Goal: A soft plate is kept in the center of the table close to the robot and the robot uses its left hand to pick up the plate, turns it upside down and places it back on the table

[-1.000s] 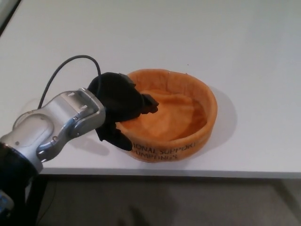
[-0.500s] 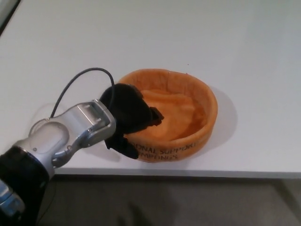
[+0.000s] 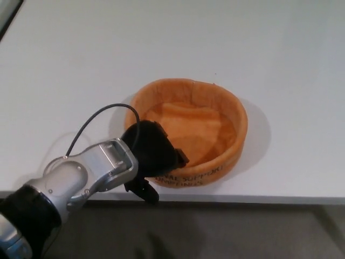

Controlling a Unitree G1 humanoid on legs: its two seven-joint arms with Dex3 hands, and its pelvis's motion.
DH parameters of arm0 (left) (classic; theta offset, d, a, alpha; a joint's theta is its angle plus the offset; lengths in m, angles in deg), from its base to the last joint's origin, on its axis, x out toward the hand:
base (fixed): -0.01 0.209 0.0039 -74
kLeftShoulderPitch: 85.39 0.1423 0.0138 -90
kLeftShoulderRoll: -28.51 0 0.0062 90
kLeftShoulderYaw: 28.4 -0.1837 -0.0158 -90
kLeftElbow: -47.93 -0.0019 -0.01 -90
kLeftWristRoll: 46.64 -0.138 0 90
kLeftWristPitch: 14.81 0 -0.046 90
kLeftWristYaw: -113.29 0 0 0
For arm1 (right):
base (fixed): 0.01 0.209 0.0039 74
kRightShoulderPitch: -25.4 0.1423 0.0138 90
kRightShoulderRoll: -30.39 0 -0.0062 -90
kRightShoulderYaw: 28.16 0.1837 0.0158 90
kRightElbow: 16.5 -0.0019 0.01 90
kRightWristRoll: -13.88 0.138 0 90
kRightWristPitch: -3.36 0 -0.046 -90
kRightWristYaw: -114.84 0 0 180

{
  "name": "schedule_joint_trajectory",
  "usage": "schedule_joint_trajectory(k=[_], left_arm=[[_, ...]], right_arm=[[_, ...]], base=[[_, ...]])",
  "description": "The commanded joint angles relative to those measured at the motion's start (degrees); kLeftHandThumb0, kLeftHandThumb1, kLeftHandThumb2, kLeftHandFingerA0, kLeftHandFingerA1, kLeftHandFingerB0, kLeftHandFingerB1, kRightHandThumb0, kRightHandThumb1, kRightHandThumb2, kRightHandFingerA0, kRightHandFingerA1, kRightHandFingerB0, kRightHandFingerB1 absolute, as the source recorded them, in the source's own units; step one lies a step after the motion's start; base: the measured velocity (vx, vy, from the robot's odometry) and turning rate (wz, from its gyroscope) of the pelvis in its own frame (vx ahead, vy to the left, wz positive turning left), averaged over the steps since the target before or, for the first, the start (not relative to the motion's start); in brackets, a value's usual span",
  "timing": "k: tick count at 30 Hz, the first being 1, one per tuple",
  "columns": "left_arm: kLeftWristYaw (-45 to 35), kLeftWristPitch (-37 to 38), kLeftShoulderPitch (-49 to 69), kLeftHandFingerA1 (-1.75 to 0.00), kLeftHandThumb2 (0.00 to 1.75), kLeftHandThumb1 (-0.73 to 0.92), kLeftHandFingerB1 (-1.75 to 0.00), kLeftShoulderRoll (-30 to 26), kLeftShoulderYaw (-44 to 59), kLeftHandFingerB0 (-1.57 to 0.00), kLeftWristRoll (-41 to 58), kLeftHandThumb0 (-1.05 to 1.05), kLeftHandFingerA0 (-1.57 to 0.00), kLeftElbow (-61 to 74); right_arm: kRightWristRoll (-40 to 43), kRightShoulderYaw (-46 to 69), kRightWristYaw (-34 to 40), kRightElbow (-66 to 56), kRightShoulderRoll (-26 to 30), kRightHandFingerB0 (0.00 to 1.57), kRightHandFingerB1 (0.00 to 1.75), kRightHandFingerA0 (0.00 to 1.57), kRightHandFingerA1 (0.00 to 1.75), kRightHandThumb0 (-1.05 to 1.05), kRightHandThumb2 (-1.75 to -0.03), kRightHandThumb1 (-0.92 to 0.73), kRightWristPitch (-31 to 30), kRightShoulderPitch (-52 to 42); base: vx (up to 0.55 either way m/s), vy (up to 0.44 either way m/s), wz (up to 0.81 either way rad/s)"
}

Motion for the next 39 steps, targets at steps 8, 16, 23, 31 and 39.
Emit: schedule_joint_trajectory(k=[8, 16, 23, 31, 39], left_arm=[[12.79, 0.71, 1.12, -1.75, 0.58, 0.60, -1.59, 0.46, -1.09, -0.77, -4.83, -0.41, -0.97, -4.71], [16.93, 0.48, 0.87, -1.75, 0.59, 0.59, -1.66, -0.95, -3.07, -0.76, -8.48, -0.48, -0.97, -4.32], [13.36, 0.43, 1.70, -1.75, 0.59, 0.58, -1.58, -0.76, -2.91, -0.75, -7.02, -0.47, -0.96, -3.42], [8.92, 5.87, 6.09, -1.74, 0.60, 0.62, -1.59, -0.72, 1.23, -0.76, 1.41, -0.46, -0.95, 1.94], [1.77, 8.27, 11.60, -1.75, 0.60, 0.62, -1.69, -1.77, 5.07, -0.76, 9.47, -0.44, -0.92, 9.11]], right_arm=[[-0.63, 0.82, 0.21, -0.09, 1.25, 0.34, 0.31, 0.43, 0.40, -0.73, -0.68, -0.89, -0.62, -0.02], [-0.44, 0.96, 0.28, -0.30, 1.10, 0.34, 0.31, 0.45, 0.39, -0.73, -0.67, -0.88, -0.94, -0.38], [-0.44, 1.00, 0.43, -0.40, 0.99, 0.35, 0.31, 0.45, 0.40, -0.73, -0.68, -0.88, -1.30, -0.11], [-0.22, 1.23, 0.02, 0.25, 1.13, 0.35, 0.32, 0.45, 0.41, -0.74, -0.67, -0.88, -0.93, -0.03], [-0.84, 0.90, 0.29, 0.15, 0.82, 0.35, 0.32, 0.47, 0.41, -0.73, -0.67, -0.89, -0.79, -0.73]], base=[[0.00, 0.000, 0.00], [0.00, 0.000, 0.00], [0.00, 0.000, 0.00], [0.00, 0.000, 0.00], [0.00, 0.000, 0.00]])
